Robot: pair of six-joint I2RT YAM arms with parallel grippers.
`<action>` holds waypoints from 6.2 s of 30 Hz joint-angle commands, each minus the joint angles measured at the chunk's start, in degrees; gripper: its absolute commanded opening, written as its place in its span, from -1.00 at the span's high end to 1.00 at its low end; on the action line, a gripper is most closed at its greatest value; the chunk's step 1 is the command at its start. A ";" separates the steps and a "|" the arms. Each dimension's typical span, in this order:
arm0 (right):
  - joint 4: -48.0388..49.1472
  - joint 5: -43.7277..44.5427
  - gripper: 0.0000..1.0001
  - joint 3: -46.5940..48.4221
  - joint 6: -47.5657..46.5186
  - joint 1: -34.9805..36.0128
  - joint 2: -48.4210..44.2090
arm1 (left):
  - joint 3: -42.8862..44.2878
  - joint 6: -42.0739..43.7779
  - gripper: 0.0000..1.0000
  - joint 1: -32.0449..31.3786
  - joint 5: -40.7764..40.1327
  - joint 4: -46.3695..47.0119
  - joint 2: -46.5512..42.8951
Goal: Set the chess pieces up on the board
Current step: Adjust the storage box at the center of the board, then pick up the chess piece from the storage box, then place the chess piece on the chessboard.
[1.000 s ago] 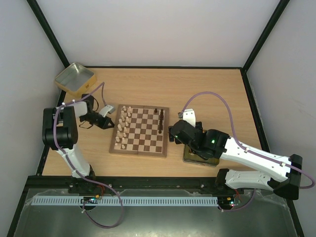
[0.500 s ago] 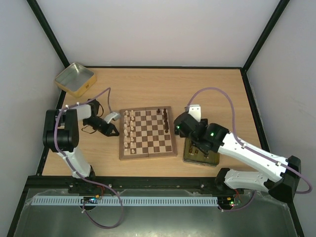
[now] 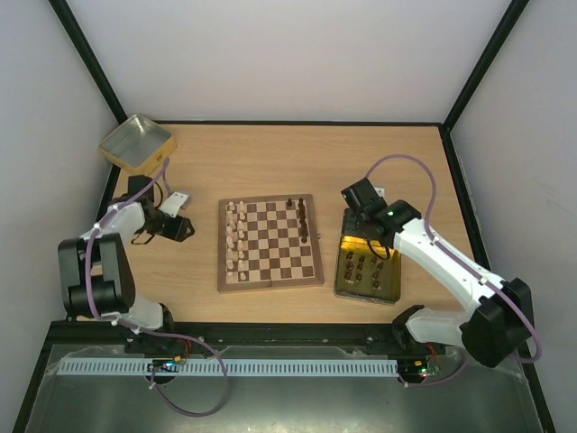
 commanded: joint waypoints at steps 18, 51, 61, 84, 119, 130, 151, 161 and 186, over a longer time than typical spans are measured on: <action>2.96 -15.65 0.16 -3.39 0.47 -0.56 10.65 | 2.90 -8.43 -0.05 -5.65 6.78 1.39 -1.72; 6.45 -21.18 0.42 -8.57 2.50 -0.30 12.22 | 0.87 -9.70 -0.13 -11.32 3.22 4.10 0.50; 8.45 -23.43 0.72 -10.97 6.71 5.46 11.23 | 0.74 -10.02 -0.16 -11.45 2.55 4.28 1.05; -7.23 -11.00 0.33 -2.62 6.60 4.78 4.32 | 0.76 -10.02 -0.24 -12.49 2.33 4.34 1.31; 3.12 -14.72 0.51 -10.87 1.83 -6.20 12.30 | 0.78 -10.45 -0.27 -13.91 1.39 4.72 0.87; 4.11 -14.55 0.87 -11.35 1.85 -6.40 13.21 | 0.55 -10.46 -0.27 -14.09 1.28 4.99 0.87; -3.96 -7.25 0.96 -1.65 0.65 -6.40 10.44 | 0.34 -10.38 -0.28 -14.26 1.37 5.30 1.07; -7.04 -5.81 0.96 15.49 -3.12 -5.68 15.81 | -0.19 -10.63 -0.29 -14.26 -0.14 6.11 0.61; -10.13 -10.40 0.96 47.67 -5.79 6.94 45.17 | -0.67 -12.39 -0.36 -13.30 -6.21 8.52 3.10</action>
